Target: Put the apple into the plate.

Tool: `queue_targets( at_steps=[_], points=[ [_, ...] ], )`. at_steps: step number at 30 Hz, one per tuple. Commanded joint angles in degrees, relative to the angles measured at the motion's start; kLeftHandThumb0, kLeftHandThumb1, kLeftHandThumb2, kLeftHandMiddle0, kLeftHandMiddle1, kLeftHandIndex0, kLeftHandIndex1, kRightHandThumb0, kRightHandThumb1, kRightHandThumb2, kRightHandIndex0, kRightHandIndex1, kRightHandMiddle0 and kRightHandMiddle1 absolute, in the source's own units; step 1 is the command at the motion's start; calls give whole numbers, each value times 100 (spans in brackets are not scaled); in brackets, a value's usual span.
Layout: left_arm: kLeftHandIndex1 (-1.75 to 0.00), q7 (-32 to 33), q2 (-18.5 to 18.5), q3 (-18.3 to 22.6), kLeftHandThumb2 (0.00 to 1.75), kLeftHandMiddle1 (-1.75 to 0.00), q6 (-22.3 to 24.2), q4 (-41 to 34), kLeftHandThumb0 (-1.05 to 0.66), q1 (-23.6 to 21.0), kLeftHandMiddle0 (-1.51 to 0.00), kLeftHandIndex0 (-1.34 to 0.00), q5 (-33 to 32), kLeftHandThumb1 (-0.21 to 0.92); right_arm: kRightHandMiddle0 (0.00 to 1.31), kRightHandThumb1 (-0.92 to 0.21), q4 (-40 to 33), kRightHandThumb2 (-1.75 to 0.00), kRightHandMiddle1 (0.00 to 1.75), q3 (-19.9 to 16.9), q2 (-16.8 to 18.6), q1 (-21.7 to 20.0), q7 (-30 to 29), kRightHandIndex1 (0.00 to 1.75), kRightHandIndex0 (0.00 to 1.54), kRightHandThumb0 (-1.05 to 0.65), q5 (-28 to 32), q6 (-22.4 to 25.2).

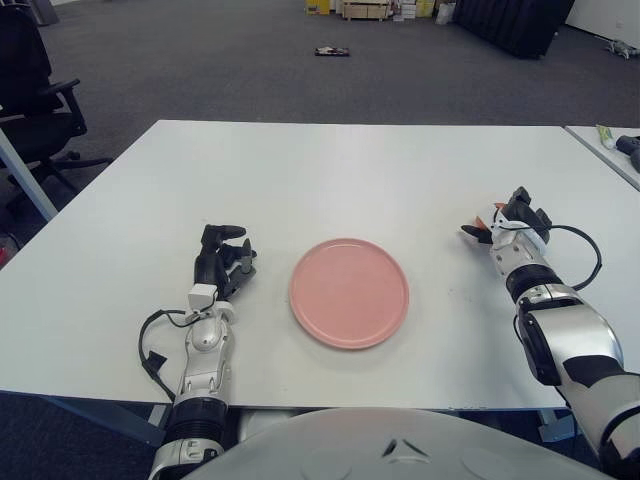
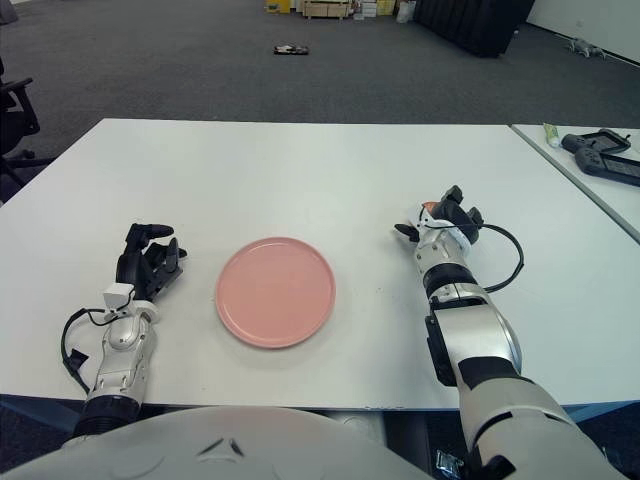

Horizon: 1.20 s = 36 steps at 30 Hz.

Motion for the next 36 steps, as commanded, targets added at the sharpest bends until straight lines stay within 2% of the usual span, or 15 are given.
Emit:
queue_targets(
  at_steps=[1,8,9,10,11,13,14,15,16,17,21,23,26,29,36],
  points=[
    [-175,-5,22,-1,80,-161,77,108,-37,16,-55,-31,-3,73,0,-63,347,-42,0,-66,211,298,108,0,0,-84,206,273],
    [-175,5,13,15,78,-161,82,108,-37,9,-53,-30,-23,74,0,-53,513,-75,0,-62,134,305,-43,5,4,-71,208,178],
    [-175,6,11,16,78,-161,80,107,-37,9,-53,-30,-25,75,0,-53,543,-77,17,-36,125,304,-67,16,6,-68,181,168],
    [-175,7,9,17,77,-161,79,106,-37,10,-53,-30,-26,75,0,-52,566,-81,46,-17,119,303,-84,42,4,-65,165,160],
    [-175,7,9,17,77,-161,79,105,-37,10,-53,-30,-27,75,0,-51,582,-84,65,-5,116,300,-94,60,3,-63,159,154],
    [-175,8,13,20,77,-161,75,110,-37,5,-53,-30,-26,75,0,-50,619,-88,92,5,117,294,-144,78,2,-59,158,125],
    [-175,9,19,24,77,-161,67,119,-37,-1,-53,-30,-22,75,0,-48,637,-94,116,-2,125,293,-205,91,2,-57,164,109],
    [-175,10,22,27,77,-161,62,125,-37,-5,-53,-30,-20,75,3,-46,652,-98,137,-6,131,291,-250,108,7,-53,171,97],
    [-175,11,26,28,77,-161,53,130,-37,-6,-53,-30,-15,75,4,-46,637,-100,144,-27,175,270,-382,114,9,-52,188,137],
    [-175,12,27,27,78,-161,47,132,-37,-7,-54,-30,-10,74,16,-49,627,-97,155,-42,206,254,-476,122,26,-34,200,166],
    [-175,-8,36,31,79,-161,67,114,-37,-5,-55,-31,-25,73,31,-44,583,-108,170,-115,292,241,-806,143,52,-9,264,165],
    [-175,-13,35,31,80,-161,109,90,-37,-1,-55,-31,-35,73,37,-33,546,-126,173,-182,302,282,-921,160,62,-4,326,22],
    [-175,-15,35,35,80,-160,177,55,-37,1,-55,-31,-53,73,47,-19,506,-143,174,-296,309,339,-1035,163,74,-2,430,-260],
    [-175,-7,32,37,80,-160,207,33,-37,2,-55,-31,-58,73,52,-12,499,-152,174,-401,295,388,-1131,164,80,-1,551,-559],
    [-175,4,39,35,80,-161,173,34,-37,-2,-56,-31,-39,73,56,-7,453,-158,175,-564,300,504,-1357,166,84,0,741,-1215]
  ],
)
